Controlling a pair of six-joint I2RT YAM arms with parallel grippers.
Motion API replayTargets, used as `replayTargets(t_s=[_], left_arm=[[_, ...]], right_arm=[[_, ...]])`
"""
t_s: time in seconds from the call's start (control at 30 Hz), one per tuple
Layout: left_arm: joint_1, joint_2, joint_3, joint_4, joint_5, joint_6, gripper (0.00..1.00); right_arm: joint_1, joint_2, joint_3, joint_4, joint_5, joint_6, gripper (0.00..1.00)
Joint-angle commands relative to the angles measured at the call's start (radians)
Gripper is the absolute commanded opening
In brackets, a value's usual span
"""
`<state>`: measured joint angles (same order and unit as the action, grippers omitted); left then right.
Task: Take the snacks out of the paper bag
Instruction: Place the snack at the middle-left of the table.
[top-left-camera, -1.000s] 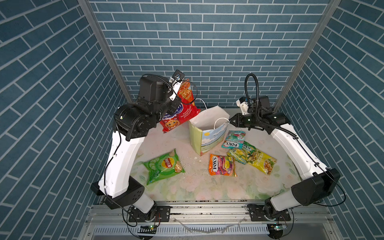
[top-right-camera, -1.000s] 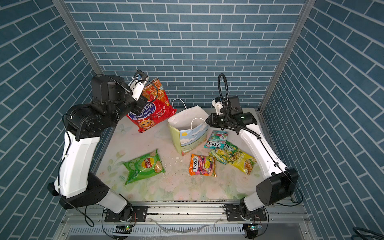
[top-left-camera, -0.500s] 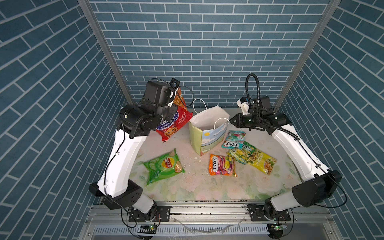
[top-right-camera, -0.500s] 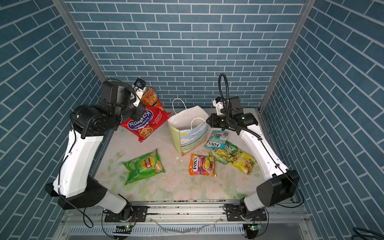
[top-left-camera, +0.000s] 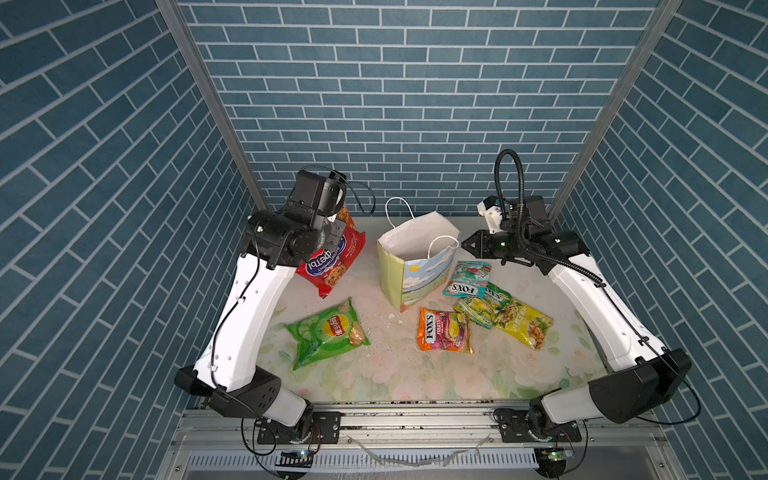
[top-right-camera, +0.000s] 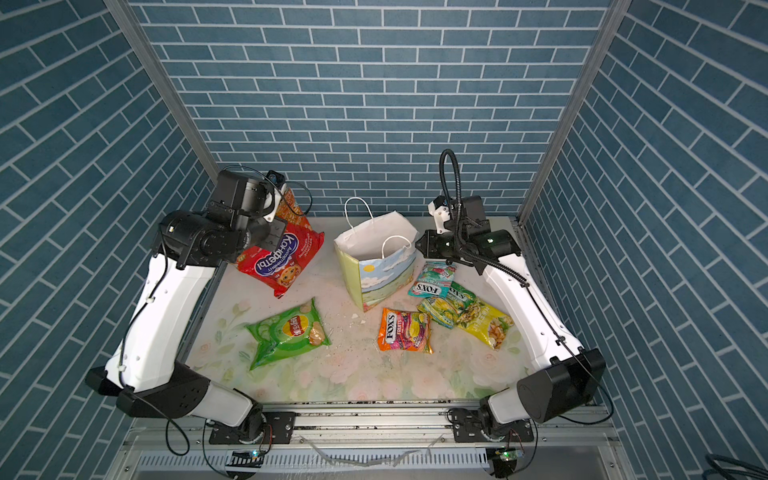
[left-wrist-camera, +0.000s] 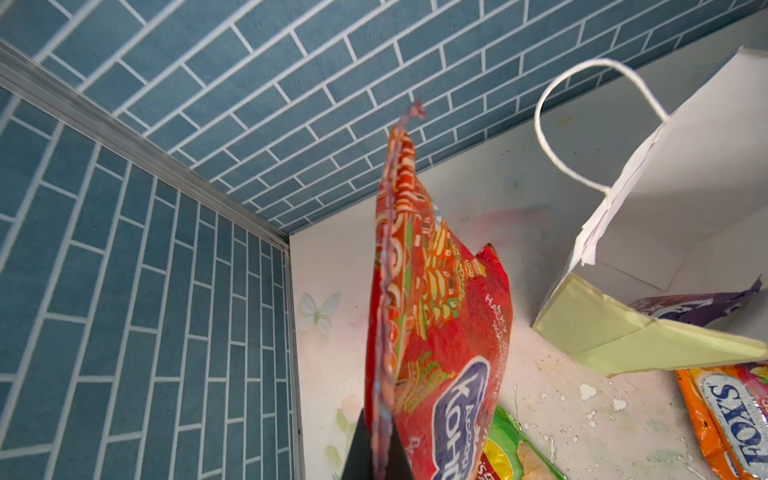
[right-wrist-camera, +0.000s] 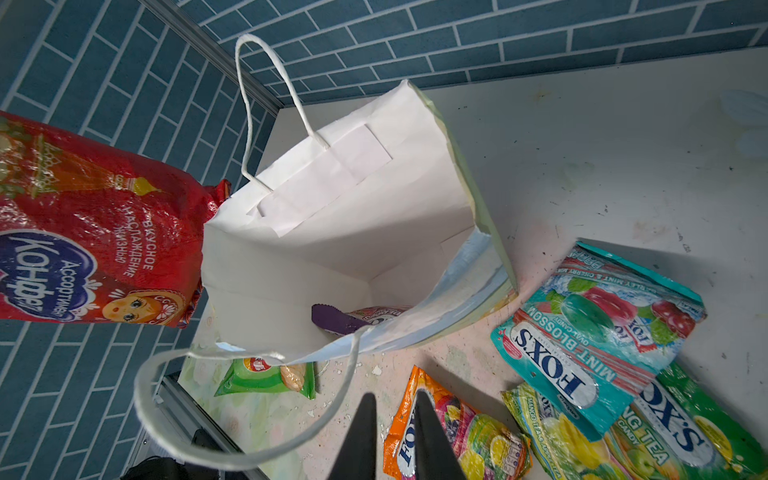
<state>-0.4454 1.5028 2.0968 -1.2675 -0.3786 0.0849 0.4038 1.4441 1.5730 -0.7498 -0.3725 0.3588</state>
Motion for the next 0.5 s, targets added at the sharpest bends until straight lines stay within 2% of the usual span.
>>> replayTargets(t_s=[0.0, 0.33, 0.47], left_arm=[[0.027, -0.042, -0.042, 0.122, 0.041, -0.051, 0.02], [0.110, -0.054, -0.255, 0.267, 0.240, -0.134, 0.01], [0.134, -0.034, -0.296, 0.316, 0.273, -0.142, 0.01]], right_arm=[[0.004, -0.034, -0.012, -0.024, 0.019, -0.018, 0.18], [0.003, -0.045, -0.037, -0.002, 0.025, 0.005, 0.18], [0.004, -0.056, -0.052, 0.008, 0.027, 0.012, 0.18]])
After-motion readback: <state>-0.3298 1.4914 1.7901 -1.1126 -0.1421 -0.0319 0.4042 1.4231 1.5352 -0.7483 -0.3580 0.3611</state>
